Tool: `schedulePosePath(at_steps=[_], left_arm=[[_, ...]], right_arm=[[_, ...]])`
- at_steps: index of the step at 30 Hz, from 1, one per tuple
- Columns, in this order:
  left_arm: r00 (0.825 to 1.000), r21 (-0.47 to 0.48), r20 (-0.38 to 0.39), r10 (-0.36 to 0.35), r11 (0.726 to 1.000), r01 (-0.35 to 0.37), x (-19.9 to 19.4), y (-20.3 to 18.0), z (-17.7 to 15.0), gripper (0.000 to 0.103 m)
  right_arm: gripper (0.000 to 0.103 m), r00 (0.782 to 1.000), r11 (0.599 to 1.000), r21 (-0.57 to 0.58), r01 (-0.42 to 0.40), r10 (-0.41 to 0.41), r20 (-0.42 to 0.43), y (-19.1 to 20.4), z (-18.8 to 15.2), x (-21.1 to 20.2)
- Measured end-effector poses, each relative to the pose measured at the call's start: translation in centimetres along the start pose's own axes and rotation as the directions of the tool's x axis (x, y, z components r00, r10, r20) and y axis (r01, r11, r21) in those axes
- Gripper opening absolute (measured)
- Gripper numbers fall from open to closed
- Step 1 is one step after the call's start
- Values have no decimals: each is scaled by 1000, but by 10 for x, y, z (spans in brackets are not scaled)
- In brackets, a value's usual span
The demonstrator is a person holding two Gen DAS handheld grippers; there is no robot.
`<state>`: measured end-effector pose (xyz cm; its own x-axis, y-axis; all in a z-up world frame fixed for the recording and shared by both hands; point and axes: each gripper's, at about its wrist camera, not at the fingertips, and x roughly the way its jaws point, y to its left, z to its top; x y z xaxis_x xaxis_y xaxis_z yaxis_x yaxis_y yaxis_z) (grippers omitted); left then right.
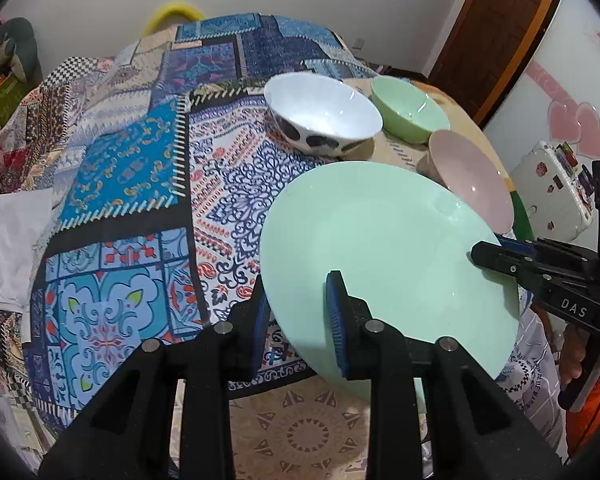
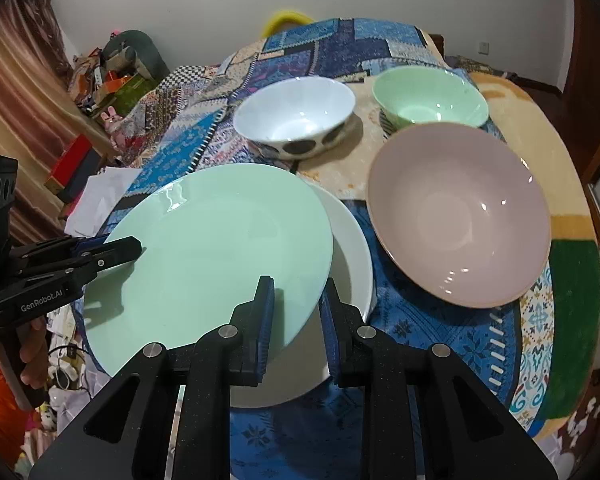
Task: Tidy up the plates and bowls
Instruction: 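Lift the pale green plate with both tools and carry it over the white plate, then lower the pale green plate onto the white plate and open both tools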
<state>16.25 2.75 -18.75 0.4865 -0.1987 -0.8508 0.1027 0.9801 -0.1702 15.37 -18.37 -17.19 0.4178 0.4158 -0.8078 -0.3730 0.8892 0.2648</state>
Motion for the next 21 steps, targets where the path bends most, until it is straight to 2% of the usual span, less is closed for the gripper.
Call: schedulePosePath(at_steps=[11,21], left_arm=[[999,10,-53,-1,1000,1,28,-3,-2,28],[998,24,-60,27,999,-26,38,-3,1,28]], right_arm=[[21,999,999,36,-4,5,-44,-14,-6,13],[21,998,999,46,-23,25,-52,-15,-3,18]])
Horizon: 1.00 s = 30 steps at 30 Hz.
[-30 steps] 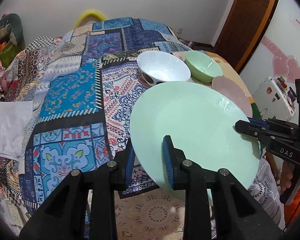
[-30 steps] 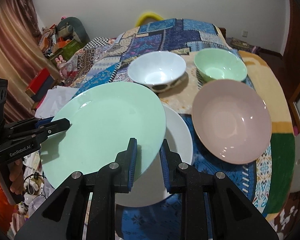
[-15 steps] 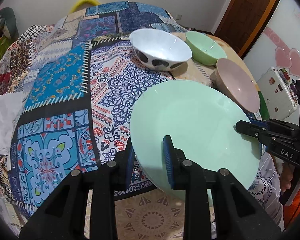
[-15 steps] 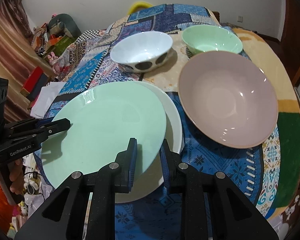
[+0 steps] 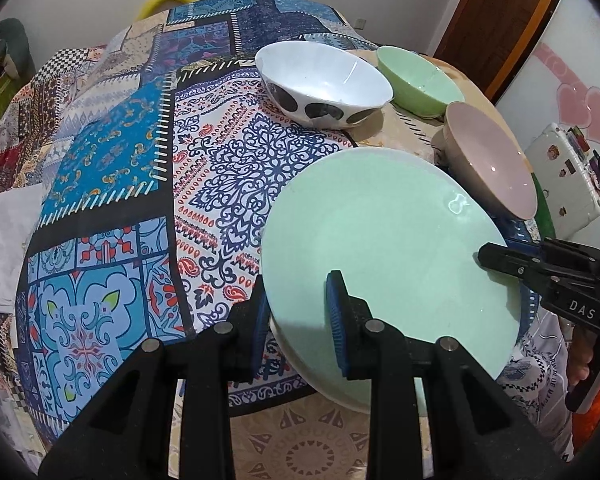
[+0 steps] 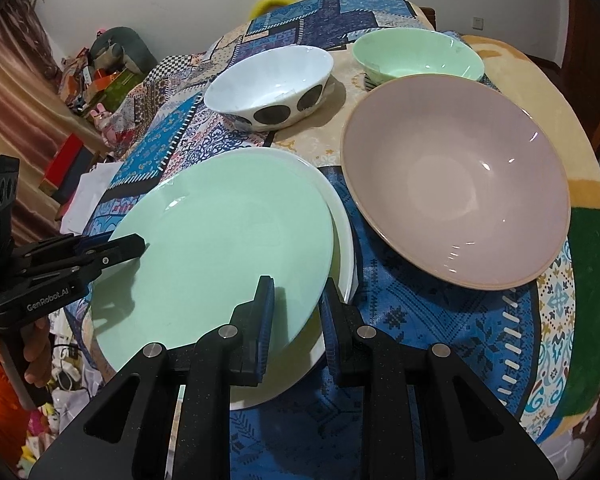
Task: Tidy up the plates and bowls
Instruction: 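Lower the pale green plate onto the white plate and open both tools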
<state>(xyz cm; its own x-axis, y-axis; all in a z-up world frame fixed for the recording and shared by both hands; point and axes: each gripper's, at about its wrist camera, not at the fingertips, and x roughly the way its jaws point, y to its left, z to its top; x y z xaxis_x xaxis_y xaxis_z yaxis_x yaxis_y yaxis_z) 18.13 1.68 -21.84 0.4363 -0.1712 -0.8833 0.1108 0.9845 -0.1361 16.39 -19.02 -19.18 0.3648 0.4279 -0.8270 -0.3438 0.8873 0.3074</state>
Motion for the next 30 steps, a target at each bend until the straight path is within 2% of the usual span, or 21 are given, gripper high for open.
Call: schedulePosePath(at_steps=[7,19,22,26,29,30], left_arm=[[998,50,2,59,997,-59,5,-5,-1,28],[998,66,6,59,996,-59,7,-8,0,28],[999,60,11,53,997,-54,4,-8,0,28],[998,58,42,53,997,-55,-9,-12,4,28],[997,50,65,43,998,-46,-19,-16,9,33],[996,48,74,40,998,-43,-22,-18,11,38]], right_arm=[[21,1000,1000,4,-15,15,1,-2,0,2],[21,1000,999,-29,20,-19,13,2,-3,-5],[25,997,997,-41,67,-65,35,0,-3,-12],[27,995,996,-49,80,-77,63,-4,-2,-24],[32,990,994,-44,98,-93,101,-9,1,-36],[33,989,994,-40,103,-98,114,-10,1,-38]])
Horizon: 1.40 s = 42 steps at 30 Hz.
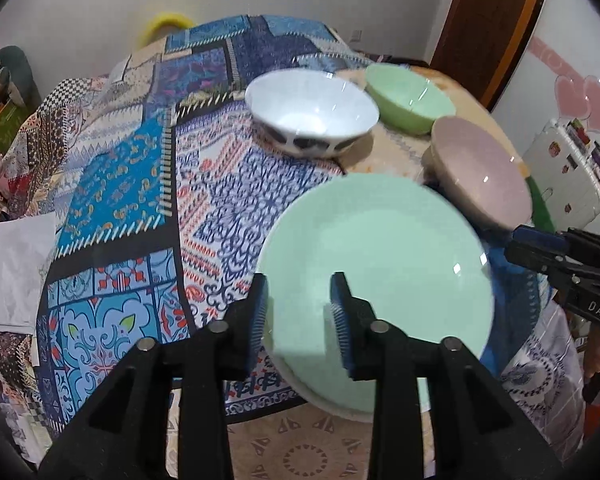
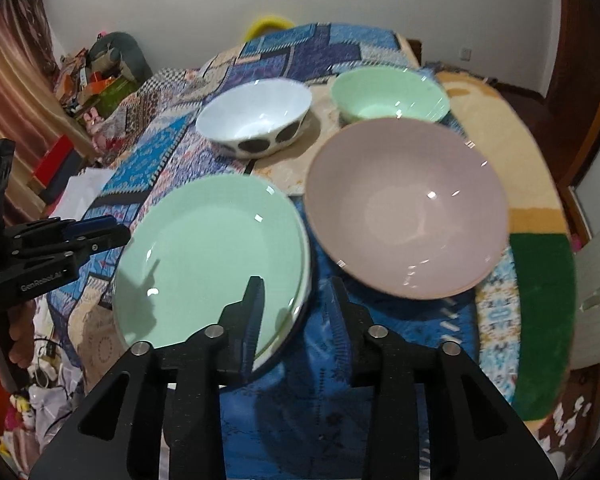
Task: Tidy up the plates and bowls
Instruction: 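Lower the pale green plate onto the white plate and open both tools, then close the left tool on the pink bowl rim while the right tool grips it too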
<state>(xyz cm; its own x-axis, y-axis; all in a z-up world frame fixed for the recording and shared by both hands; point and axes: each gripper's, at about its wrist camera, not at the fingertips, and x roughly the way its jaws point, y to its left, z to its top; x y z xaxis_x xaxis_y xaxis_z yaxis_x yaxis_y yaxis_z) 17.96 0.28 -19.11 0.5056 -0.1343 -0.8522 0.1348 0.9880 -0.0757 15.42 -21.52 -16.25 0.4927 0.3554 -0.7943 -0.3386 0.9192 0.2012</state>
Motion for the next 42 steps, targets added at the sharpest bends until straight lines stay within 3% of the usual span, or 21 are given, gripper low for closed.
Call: schedulePosePath(at_steps=[6,13,27,29,33,42], left_arm=[[996,4,88,-24,1000,24,-23,-19,23,64],[988,33,136,-70,997,66,-23,-50,52,84],[990,70,39,-138,988,135,55,-98,84,86],[990,77,28,-139,988,136,66,-103,86,85],[989,98,-5,-147,984,147,85,-113,89,72],[980,91,-96,-177,978,186,118,-118,89,32]], right_arm=[[49,994,998,32,56,-59,95,-16,8,-23],[61,975,988,88,127,-140,173,-41,16,-39],[61,972,964,213,162,-193,132,-97,15,-12],[61,973,961,222,163,-194,125,-101,14,-7],[60,975,960,233,153,-185,120,-107,13,2],[30,992,956,278,89,-111,64,-120,8,25]])
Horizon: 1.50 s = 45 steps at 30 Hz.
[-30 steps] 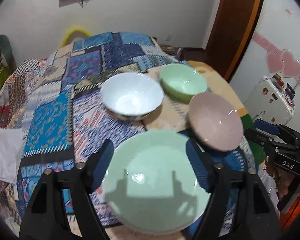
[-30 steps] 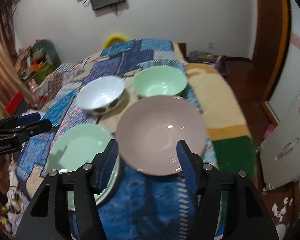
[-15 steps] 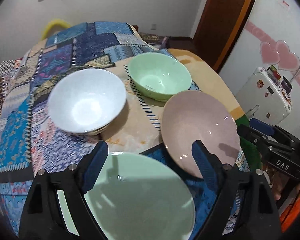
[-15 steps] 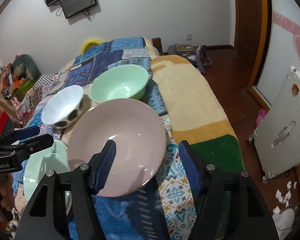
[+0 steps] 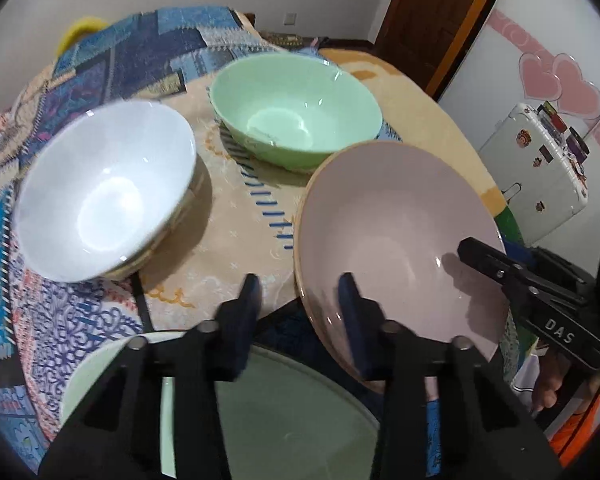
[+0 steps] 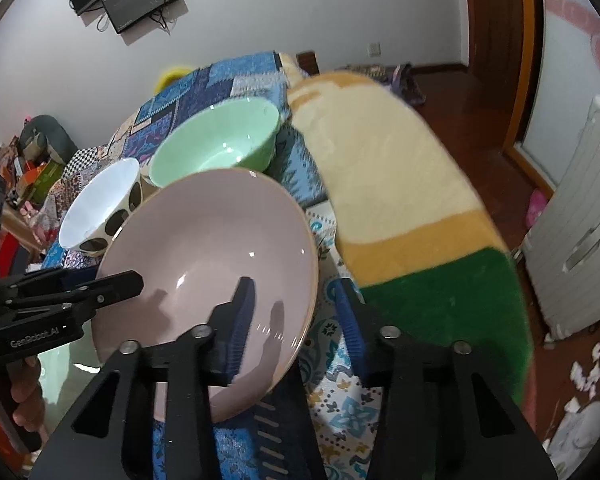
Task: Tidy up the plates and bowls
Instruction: 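Close the left tool on the pink bowl rim while the right tool grips it too, then lift the pink bowl with both tools and carry it beside the plate stack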
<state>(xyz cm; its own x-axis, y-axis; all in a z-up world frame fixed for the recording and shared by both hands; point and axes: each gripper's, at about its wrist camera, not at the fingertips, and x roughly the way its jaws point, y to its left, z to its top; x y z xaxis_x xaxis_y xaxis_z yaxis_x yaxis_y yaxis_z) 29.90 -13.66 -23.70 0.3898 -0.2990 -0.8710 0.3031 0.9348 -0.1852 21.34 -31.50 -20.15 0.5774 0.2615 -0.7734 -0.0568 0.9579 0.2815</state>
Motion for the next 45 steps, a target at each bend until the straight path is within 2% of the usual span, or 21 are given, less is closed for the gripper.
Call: schedulePosePath(at_steps=[2,5,9,16,29,45], left_arm=[[1000,-7,0,-17,1000,17,2,2,0,28],[998,-1,-12,-66,998,66,3,-1,0,13],[1000,8,-7,-22,1000,22,3,-6,0,13],[999,-9,0,-35,999,35,-5,-8,-1,13],[994,8,94,-48,999,47,-63,-14,-2,13],[984,-17,175,-25,999,28,-132,3,-40,13]], right_arm=[[19,1000,1000,9,-18,19,-18,-1,-3,4],[14,1000,1000,3,-24,24,-14,2,-5,2],[14,1000,1000,14,-26,26,-13,4,-4,-3],[14,1000,1000,17,-22,22,5,7,0,-13],[14,996,999,-25,-21,23,89,33,11,-51],[15,992,996,-86,-31,41,122,83,-4,-79]])
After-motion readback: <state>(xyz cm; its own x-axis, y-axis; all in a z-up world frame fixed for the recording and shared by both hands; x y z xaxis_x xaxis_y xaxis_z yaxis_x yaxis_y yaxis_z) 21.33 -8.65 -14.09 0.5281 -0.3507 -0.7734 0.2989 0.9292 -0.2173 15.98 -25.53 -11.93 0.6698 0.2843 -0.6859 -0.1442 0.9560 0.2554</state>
